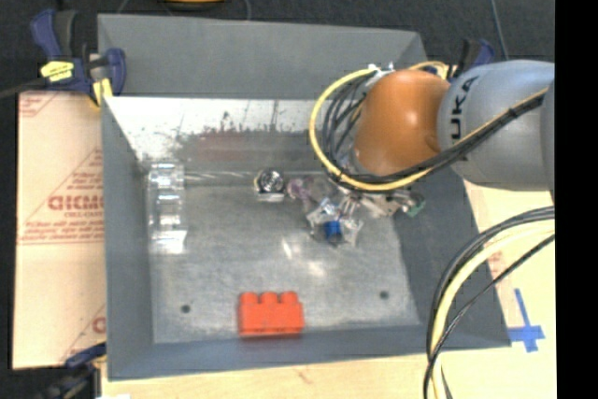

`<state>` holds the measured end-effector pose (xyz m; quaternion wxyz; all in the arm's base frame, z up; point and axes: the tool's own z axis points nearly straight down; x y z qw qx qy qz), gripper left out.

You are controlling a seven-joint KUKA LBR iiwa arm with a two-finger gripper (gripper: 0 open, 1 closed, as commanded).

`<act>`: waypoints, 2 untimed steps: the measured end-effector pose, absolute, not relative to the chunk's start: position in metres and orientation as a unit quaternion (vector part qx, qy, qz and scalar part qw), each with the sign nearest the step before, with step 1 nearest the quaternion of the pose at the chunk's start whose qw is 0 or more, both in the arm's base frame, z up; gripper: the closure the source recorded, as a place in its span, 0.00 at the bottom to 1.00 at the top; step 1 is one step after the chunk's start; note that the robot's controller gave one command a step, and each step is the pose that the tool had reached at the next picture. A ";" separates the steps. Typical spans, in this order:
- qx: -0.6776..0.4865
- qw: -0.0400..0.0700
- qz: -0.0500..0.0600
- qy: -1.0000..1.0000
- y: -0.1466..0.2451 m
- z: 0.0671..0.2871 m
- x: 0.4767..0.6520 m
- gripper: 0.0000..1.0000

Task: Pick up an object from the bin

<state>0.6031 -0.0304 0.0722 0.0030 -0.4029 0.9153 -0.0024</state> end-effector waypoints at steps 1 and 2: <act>-0.408 0.004 -0.003 0.913 -0.031 0.122 0.605 1.00; -0.404 0.005 -0.003 0.915 -0.028 0.198 0.604 1.00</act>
Offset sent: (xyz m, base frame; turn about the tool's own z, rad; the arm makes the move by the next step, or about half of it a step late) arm -0.0009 0.0006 0.0455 -0.0144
